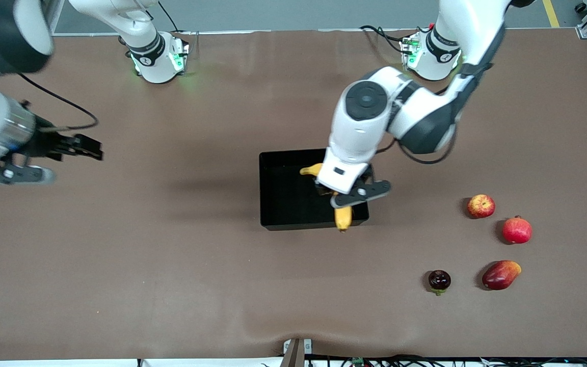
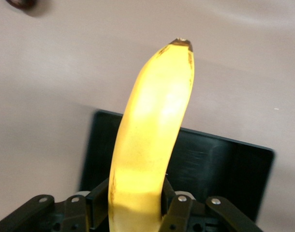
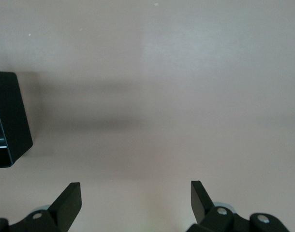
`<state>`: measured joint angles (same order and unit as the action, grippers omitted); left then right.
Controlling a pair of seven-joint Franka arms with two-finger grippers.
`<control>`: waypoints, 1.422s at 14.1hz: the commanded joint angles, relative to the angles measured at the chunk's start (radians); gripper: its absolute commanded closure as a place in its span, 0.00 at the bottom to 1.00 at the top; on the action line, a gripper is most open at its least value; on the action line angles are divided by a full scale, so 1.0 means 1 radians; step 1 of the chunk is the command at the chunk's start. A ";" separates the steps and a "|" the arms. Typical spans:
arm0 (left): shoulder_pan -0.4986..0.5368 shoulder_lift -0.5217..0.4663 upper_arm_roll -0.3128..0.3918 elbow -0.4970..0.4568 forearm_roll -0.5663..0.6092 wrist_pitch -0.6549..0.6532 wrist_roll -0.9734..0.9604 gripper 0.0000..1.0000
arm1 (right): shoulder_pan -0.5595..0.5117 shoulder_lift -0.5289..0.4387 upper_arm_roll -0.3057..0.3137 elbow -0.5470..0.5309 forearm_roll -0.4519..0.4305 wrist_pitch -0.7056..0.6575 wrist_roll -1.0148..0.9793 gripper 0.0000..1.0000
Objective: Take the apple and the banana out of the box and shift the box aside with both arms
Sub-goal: 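Place the banana beside the apple while the right gripper reaches the box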
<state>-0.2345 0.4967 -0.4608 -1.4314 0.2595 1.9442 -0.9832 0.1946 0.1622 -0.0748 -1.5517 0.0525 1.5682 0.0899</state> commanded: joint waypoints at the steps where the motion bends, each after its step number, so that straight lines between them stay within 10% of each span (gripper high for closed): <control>1: 0.117 -0.116 0.001 -0.151 -0.036 -0.019 0.179 1.00 | 0.077 0.097 -0.010 0.033 0.003 0.057 0.007 0.00; 9: 0.449 -0.101 0.002 -0.359 -0.040 0.083 0.610 1.00 | 0.296 0.319 -0.008 0.045 0.000 0.228 0.023 0.00; 17: 0.532 0.140 0.011 -0.402 0.122 0.384 0.658 1.00 | 0.492 0.437 -0.008 0.047 0.023 0.479 0.241 0.00; 20: 0.535 0.186 0.011 -0.402 0.124 0.412 0.658 0.77 | 0.520 0.477 -0.008 0.041 0.026 0.515 0.269 0.00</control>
<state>0.2920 0.6722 -0.4413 -1.8394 0.3646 2.3417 -0.3285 0.7030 0.6052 -0.0727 -1.5343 0.0628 2.0784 0.3357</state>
